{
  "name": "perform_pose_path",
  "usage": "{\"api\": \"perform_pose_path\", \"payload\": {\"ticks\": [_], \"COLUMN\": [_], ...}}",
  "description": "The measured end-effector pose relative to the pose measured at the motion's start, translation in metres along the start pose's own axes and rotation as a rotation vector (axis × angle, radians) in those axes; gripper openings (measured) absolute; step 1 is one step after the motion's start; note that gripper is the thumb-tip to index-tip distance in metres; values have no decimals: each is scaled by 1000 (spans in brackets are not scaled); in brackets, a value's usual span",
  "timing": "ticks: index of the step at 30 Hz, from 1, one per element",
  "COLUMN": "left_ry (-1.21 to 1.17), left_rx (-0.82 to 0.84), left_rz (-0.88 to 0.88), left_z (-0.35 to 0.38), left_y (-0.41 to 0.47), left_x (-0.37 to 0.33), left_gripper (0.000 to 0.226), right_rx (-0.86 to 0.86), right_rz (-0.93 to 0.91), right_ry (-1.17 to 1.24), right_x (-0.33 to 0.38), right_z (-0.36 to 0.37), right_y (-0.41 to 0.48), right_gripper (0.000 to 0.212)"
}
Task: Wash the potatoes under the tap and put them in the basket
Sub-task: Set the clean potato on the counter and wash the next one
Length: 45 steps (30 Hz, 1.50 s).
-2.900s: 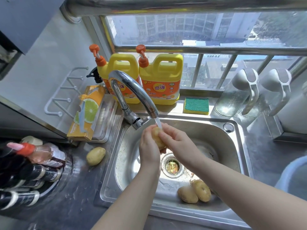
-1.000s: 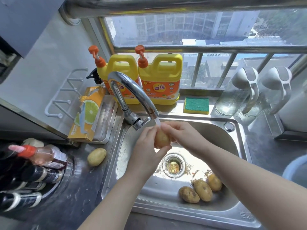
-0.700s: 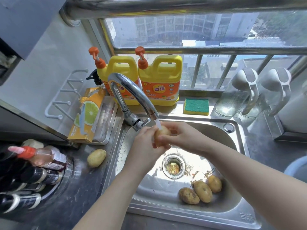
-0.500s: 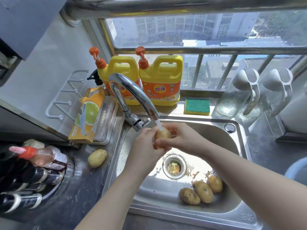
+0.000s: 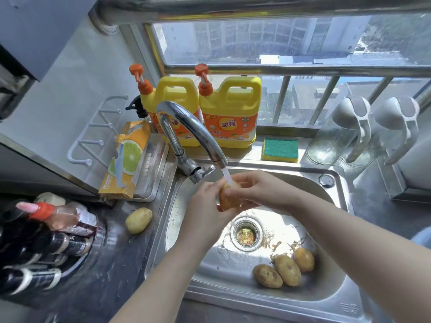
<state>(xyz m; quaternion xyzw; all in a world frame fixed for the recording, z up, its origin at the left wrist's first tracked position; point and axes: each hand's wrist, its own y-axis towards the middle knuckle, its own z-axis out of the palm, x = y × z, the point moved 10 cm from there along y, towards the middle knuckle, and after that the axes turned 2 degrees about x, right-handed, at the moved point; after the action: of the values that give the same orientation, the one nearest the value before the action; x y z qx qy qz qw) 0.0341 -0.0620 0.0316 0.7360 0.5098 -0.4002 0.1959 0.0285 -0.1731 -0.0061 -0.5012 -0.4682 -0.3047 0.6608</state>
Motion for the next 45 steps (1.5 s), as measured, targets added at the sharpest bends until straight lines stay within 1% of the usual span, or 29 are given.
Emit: {"api": "perform_pose_path", "payload": {"ticks": [2,3,5,8,10,12,16,18,22,24,27,30,31,33,34,36,38,40,41,43,45], "left_ry": [27,38,51,27,25,11,-23,-53,-157,-208,-253,-429,-516,-667,-702,-660,-471,-250,-181,-91,-28], "left_rx": [-24,-30,-35,-28,-30,-39,-42,-42,-37,-45,-38,42,71,109,110,51,-29,-101,-140,-189,-213], "left_rz": [17,23,42,48,51,56,27,6,-61,-102,-167,-229,-255,-306,-317,-294,-215,-125,-81,-6,43], "left_z": [2,3,5,4,4,4,4,4,9,10,15,27,31,37,38,34,24,16,12,8,7], "left_y": [-1,-2,-4,-7,-7,-6,-3,-2,-5,-8,-9,-9,-10,-12,-12,-11,-10,-12,-13,-14,-15], "left_x": [-2,-2,-1,1,2,2,2,4,14,19,28,31,31,32,33,38,36,26,21,11,6], "left_gripper": [52,52,59,65,66,63,55,55,63,59,57,47,42,34,34,40,44,49,52,56,57], "right_rx": [-118,-144,-112,-18,37,28,-96,-61,121,147,84,-46,-84,-118,-109,-66,-71,-124,-166,-269,-315], "right_rz": [-35,-40,-15,79,94,65,-20,-24,6,31,54,62,70,76,72,54,27,-32,-62,-103,-128], "right_ry": [-44,-34,29,189,254,216,62,60,253,373,517,538,524,476,442,347,262,214,194,155,144], "right_x": [4,3,-3,-17,-19,-14,0,0,-7,-12,-23,-35,-39,-44,-43,-36,-30,-23,-19,-12,-9], "right_z": [-2,-2,-2,-6,-4,-1,-1,2,8,8,6,1,-1,-2,0,7,10,8,6,1,-1], "right_y": [-1,-2,-2,-2,-3,-2,-1,0,-5,-7,-7,-6,-7,-9,-11,-16,-17,-15,-14,-13,-12], "right_gripper": [18,18,19,29,35,33,23,22,34,38,54,65,62,43,33,26,26,33,36,38,34]}}
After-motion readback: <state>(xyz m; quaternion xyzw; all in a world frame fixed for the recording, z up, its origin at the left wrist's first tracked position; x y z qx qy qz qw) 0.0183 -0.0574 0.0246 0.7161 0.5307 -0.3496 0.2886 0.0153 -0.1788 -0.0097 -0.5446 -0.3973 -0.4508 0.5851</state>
